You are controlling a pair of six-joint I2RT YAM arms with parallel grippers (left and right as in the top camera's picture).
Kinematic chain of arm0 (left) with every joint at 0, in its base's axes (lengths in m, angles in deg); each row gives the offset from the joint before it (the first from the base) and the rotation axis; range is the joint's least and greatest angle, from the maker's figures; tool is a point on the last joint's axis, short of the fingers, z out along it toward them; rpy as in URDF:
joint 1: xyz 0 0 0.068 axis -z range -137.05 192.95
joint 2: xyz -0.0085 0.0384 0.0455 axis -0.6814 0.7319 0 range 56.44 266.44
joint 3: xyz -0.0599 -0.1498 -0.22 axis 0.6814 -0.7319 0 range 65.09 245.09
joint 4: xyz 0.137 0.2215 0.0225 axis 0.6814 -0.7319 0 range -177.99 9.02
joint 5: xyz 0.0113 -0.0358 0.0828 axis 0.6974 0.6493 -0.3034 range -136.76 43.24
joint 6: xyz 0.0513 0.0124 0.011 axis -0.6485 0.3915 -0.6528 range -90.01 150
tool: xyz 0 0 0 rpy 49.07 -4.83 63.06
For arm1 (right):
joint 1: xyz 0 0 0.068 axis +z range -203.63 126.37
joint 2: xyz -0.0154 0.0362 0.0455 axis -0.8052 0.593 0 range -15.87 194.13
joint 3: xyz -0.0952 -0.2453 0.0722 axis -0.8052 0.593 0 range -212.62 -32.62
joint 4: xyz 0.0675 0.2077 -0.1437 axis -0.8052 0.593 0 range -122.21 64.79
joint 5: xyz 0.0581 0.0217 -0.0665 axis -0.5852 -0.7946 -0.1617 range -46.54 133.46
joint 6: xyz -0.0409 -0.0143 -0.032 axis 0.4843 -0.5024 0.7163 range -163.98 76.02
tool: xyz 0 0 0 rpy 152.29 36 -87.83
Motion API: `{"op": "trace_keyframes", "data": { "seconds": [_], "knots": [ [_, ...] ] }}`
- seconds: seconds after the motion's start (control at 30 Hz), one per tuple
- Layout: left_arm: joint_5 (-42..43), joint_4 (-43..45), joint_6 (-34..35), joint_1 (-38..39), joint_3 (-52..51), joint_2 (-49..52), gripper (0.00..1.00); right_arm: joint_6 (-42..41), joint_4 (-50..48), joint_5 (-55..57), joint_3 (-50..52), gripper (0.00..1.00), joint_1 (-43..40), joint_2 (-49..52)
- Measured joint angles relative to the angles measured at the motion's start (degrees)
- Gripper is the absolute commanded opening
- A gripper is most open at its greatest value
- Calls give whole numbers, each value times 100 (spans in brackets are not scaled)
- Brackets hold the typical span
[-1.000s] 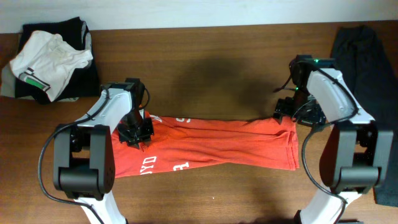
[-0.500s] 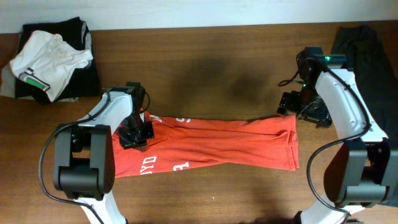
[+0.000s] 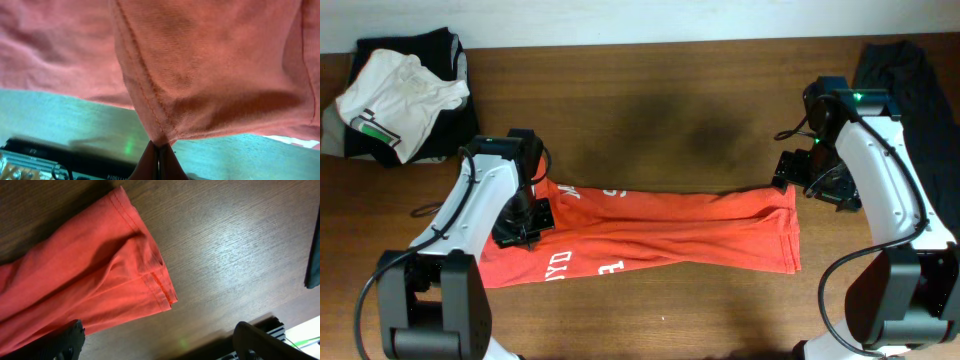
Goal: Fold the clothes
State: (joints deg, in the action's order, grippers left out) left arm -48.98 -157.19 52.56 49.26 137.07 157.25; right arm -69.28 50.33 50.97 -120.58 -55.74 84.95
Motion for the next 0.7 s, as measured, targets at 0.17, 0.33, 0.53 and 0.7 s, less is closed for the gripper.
{"op": "trace_keyframes", "data": {
  "seconds": [0.17, 0.33, 0.53, 0.7],
  "knots": [
    [-149, -269, 254, 0, 0, -195, 1, 2, 0, 0, 0, 99, 0, 0],
    [-153, -164, 348, 0, -313, -225, 2, -2, 85, -2, 0, 99, 0, 0],
    [-186, 192, 472, 0, -868, -225, 45, 0, 85, -157, 0, 99, 0, 0],
    [-144, 1034, 546, 0, -903, -225, 51, 13, -627, -267, 168, 66, 107, -7]
  ]
}}
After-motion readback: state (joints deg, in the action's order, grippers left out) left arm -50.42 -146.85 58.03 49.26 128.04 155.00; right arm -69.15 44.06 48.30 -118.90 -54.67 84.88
